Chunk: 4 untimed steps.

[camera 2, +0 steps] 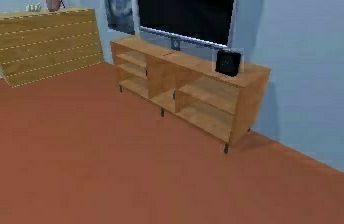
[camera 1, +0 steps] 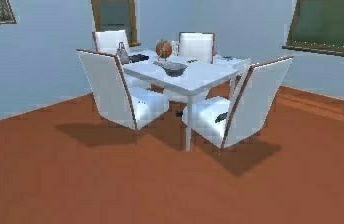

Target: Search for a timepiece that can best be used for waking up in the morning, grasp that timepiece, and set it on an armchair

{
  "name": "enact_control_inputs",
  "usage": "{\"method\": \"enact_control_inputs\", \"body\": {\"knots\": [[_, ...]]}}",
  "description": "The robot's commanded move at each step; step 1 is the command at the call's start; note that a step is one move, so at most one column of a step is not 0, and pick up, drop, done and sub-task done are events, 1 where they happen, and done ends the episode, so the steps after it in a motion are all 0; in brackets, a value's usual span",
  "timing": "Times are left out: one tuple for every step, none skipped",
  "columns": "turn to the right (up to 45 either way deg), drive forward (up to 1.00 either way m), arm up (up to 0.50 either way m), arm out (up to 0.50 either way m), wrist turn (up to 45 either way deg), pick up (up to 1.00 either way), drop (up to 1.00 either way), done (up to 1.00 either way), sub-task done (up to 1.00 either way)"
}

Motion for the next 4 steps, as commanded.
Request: {"method": "enact_control_inputs", "body": {"knots": [[0.0,0.20,0.00,0.00,0.0,0.00,0.00,0.00,0.00],[45.0,0.00,0.00,0.00,0.0,0.00,0.00,0.00,0.00],[45.0,0.00,0.00,0.00,0.0,0.00,0.00,0.00,0.00],[33.0,0.00,0.00,0.00,0.0,0.00,0.00,0.00,0.00]]}}
